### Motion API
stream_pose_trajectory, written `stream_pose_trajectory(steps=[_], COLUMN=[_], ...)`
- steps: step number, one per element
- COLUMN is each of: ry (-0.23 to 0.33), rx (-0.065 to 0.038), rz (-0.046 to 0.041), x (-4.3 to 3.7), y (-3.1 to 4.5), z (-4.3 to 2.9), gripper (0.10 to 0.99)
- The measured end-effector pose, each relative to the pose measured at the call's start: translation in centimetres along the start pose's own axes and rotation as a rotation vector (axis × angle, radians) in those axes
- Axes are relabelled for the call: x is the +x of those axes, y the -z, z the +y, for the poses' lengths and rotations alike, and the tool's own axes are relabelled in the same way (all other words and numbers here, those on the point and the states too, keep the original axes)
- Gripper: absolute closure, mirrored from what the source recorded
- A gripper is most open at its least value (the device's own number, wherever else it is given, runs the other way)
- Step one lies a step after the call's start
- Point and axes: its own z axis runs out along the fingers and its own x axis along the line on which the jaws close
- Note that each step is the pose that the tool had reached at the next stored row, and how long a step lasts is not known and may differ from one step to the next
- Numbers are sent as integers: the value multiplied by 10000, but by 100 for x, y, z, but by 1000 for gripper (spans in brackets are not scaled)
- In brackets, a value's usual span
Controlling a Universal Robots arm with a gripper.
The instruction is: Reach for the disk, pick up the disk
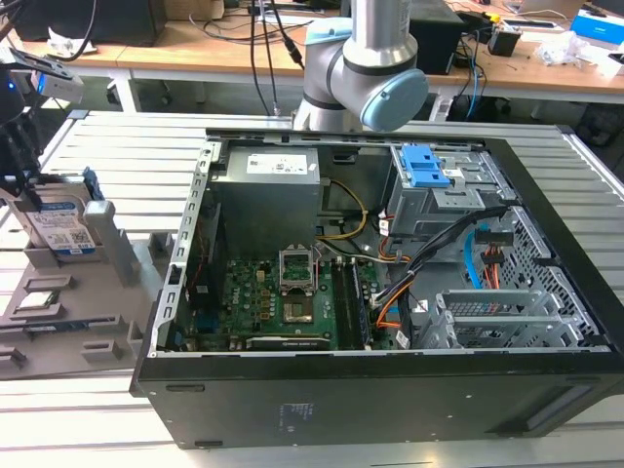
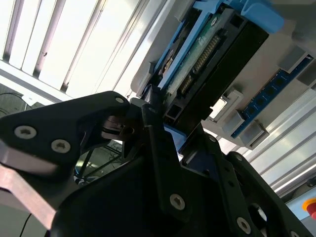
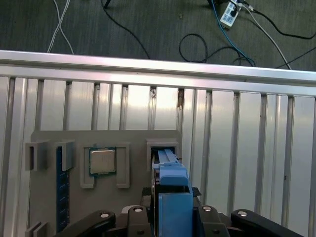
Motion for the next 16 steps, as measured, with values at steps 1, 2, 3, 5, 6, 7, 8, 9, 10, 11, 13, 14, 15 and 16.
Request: stream_pose_trajectory(steps=[1, 2, 3, 5, 6, 7, 8, 9, 10, 11, 13, 14, 15, 16], ry=[0, 0, 1, 1, 2, 2, 2, 3, 3, 3, 3, 3, 3, 3], rx=[0, -1, 0, 0, 0, 0, 0, 0, 0, 0, 0, 0, 0, 1], rz=[1, 0, 0, 0, 1, 0, 1, 1, 0, 0, 1, 1, 1, 0], x=[0, 0, 0, 0, 0, 0, 0, 0, 0, 0, 0, 0, 0, 0], y=[0, 0, 0, 0, 0, 0, 0, 0, 0, 0, 0, 1, 24, 44], z=[0, 0, 0, 0, 0, 0, 0, 0, 0, 0, 0, 0, 1, 2], gripper=[722, 722, 722, 722, 722, 722, 722, 722, 722, 722, 722, 722, 722, 722])
